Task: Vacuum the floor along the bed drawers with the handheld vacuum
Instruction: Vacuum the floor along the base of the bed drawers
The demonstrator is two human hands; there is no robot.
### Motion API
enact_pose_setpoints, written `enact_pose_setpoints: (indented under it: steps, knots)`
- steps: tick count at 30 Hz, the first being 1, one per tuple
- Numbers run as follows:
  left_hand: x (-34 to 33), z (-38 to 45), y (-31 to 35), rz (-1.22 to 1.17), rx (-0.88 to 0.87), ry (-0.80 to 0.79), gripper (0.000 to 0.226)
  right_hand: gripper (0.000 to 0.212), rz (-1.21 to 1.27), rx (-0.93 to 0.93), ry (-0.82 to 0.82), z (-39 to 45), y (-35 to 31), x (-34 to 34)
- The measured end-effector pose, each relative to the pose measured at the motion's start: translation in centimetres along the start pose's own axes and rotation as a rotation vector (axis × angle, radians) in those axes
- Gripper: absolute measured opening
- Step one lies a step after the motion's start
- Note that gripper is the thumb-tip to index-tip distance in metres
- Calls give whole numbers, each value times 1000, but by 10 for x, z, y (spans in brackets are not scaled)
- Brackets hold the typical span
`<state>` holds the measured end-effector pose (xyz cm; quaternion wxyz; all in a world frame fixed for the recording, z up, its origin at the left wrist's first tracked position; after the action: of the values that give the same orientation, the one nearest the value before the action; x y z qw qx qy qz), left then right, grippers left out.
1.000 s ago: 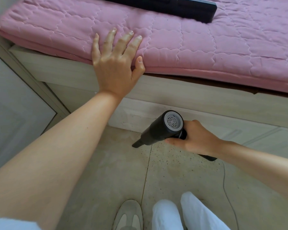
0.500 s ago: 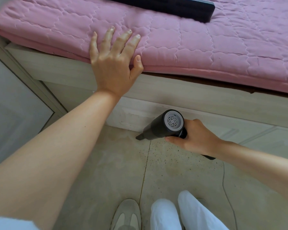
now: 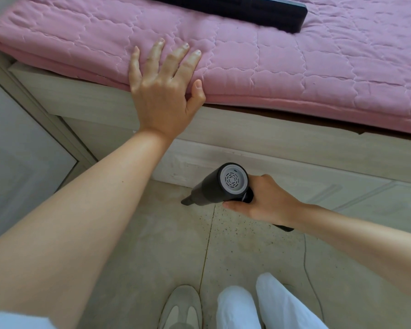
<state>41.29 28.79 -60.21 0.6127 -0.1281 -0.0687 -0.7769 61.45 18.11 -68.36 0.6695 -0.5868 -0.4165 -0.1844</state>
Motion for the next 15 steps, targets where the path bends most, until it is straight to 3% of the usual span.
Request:
enact_pose_setpoints:
  steps: [6,15]
  knots:
    - [0,1,1,4,-3,2,41,30,14,-5,-46,-1,2,7]
    - [1,1,0,1,3,8,41,26,23,-19,-42,-14,10,21]
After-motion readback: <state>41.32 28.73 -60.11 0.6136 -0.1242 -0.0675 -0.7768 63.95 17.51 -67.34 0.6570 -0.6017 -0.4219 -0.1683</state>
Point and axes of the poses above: each hand's wrist, its own z-axis towards the middle knuckle, its own x-axis out of the back of the hand, y = z × x, the point moved 4 cm from there along z, towards the middle knuckle, and after that the axes turned 10 degrees about y, right-handed, at the moved point
